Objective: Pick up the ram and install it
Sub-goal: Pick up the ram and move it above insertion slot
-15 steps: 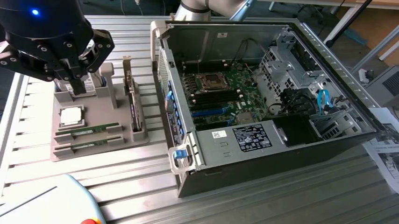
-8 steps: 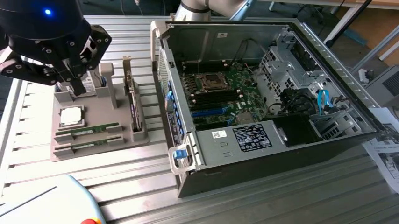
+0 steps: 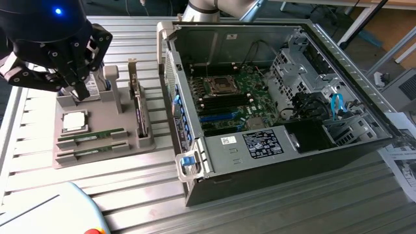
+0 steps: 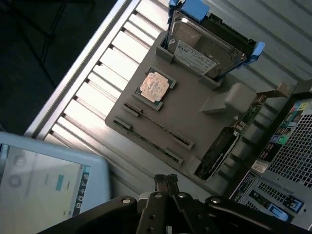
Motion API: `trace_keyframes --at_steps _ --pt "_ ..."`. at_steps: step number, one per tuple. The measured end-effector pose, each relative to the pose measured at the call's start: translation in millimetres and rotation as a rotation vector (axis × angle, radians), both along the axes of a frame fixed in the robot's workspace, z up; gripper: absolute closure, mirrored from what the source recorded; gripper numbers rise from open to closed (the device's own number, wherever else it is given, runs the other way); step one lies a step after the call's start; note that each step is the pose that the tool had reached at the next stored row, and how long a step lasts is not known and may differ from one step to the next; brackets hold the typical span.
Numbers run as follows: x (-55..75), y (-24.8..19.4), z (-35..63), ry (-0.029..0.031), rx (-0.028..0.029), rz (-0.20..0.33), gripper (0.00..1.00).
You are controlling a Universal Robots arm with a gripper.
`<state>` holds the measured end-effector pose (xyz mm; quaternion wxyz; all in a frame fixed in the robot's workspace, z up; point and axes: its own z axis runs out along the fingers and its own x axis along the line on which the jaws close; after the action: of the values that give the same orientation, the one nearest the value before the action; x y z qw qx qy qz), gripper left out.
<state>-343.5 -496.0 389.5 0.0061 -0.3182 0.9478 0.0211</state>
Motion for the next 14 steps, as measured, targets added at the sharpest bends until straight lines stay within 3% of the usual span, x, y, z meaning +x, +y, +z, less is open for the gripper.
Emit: trace_keyframes --at_steps 8,14 --pt "0.0 0.0 -1.0 -0.0001 0.0 0.152 0.89" --pt "0.0 0.0 -2.2 0.0 0.0 0.324 0.89"
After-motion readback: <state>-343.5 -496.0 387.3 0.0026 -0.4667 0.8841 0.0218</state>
